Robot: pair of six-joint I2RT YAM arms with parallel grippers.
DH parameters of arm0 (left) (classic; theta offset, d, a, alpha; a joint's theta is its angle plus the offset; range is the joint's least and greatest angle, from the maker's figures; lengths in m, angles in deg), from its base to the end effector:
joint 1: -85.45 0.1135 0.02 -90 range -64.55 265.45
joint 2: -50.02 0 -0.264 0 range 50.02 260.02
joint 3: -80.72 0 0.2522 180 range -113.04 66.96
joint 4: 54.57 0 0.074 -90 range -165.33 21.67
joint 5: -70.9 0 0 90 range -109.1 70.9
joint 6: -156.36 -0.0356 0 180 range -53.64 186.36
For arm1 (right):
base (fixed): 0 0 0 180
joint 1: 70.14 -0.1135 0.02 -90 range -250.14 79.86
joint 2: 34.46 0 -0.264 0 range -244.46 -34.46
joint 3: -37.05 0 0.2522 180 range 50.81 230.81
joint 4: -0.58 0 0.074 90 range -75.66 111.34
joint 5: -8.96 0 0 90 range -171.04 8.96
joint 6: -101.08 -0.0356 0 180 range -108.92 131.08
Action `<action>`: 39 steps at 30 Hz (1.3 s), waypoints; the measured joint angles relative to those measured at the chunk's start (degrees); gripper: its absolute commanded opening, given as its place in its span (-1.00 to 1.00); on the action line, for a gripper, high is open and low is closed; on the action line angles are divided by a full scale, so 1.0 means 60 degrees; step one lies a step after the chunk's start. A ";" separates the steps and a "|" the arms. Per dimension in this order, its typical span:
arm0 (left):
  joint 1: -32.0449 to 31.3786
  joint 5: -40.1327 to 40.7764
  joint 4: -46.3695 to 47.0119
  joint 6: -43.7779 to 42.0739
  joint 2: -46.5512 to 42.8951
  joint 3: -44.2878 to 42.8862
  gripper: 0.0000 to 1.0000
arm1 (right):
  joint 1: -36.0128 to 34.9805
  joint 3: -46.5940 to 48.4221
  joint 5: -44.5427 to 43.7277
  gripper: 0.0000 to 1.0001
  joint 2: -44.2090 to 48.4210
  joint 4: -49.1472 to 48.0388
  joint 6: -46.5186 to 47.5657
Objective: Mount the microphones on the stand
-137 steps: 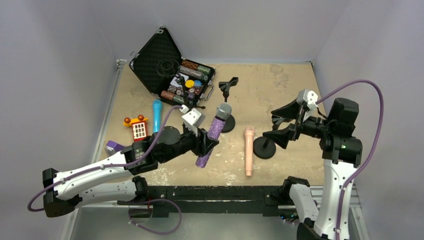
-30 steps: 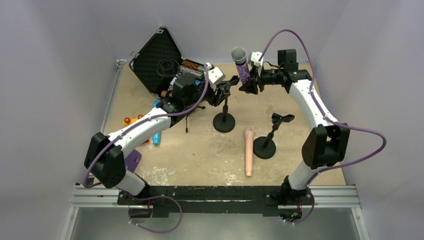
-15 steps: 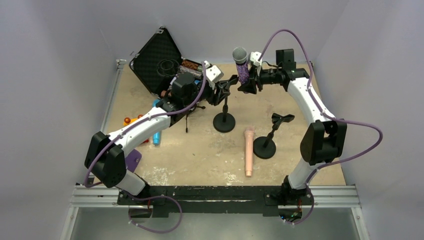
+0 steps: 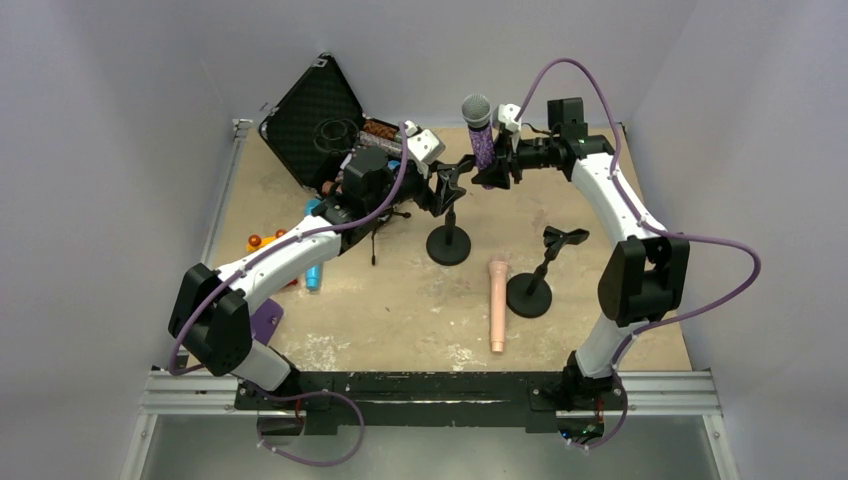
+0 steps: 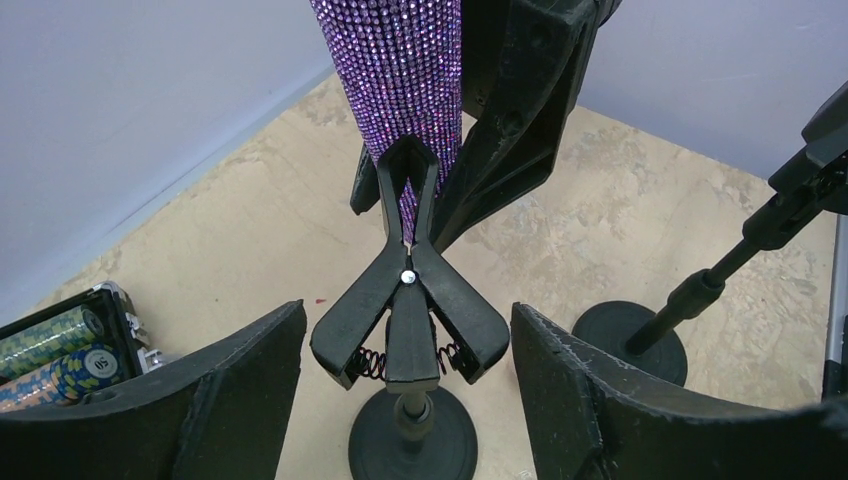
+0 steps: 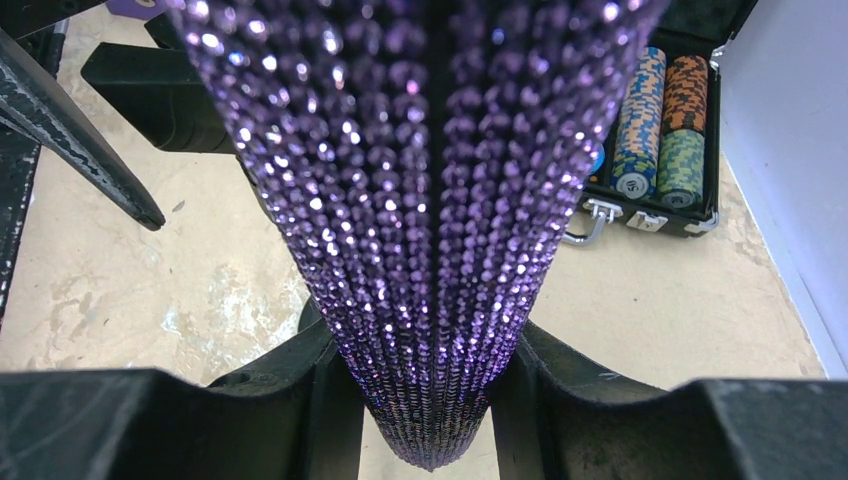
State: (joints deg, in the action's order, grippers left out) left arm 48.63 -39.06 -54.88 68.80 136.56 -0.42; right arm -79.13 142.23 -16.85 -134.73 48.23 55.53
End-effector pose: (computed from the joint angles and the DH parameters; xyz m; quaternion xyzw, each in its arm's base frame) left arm 0.2826 -0.2267 0.3426 0.3269 0.6632 -0.3430 0.5793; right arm 0.3743 0.0917 0.3341 -0.5392 0.5975 0.3602 0.4717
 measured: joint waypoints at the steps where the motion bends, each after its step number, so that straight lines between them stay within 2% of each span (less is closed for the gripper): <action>1: 0.0000 0.0004 -0.0004 -0.0004 0.0000 0.0000 0.58 | 0.0000 0.0000 0.0004 -1.00 0.0000 0.0007 -0.0007; 5: 0.0000 0.0055 -0.0040 -0.0018 -0.0004 0.0000 0.56 | 0.0000 0.0029 0.0084 -1.00 -0.0087 0.0029 -0.0044; 7: 0.0000 0.0117 -0.0091 -0.0033 -0.0015 0.0000 0.45 | 0.0007 0.0029 0.0193 -1.00 -0.0120 0.0040 -0.0084; 8: 0.0000 0.0142 -0.0117 -0.0051 -0.0022 0.0000 0.33 | 0.0011 0.0029 0.0229 -1.00 -0.0120 0.0044 -0.0117; 12: 0.0000 0.0127 -0.0200 -0.0069 -0.0091 0.0000 -0.65 | 0.0095 0.0029 0.0408 -1.00 -0.0120 -0.0011 -0.0346; 14: -0.0018 0.0124 -0.0244 -0.0106 -0.0127 0.0000 -0.97 | 0.0193 0.0029 0.0557 -1.00 -0.0120 -0.0084 -0.0474; 25: 0.0000 0.0066 -0.0080 0.0138 -0.0138 0.0102 -1.00 | 0.0197 -0.0484 0.0943 -1.00 -0.0120 -0.0255 -0.0335; 32: -0.0004 -0.0226 0.0273 0.0426 -0.0160 0.0295 -1.00 | -0.0339 -0.0521 0.0984 -1.00 -0.0211 0.0739 0.0892; 39: 0.0007 -0.0426 0.0466 0.0579 -0.0299 0.0557 -1.00 | -0.0393 -0.0521 0.1228 -1.00 -0.0262 0.1027 0.1472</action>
State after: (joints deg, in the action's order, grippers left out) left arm 48.67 -41.62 -52.08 72.28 134.77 2.93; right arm -81.49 139.11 -9.49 -136.30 54.40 64.36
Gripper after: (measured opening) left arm 0.390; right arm 0.437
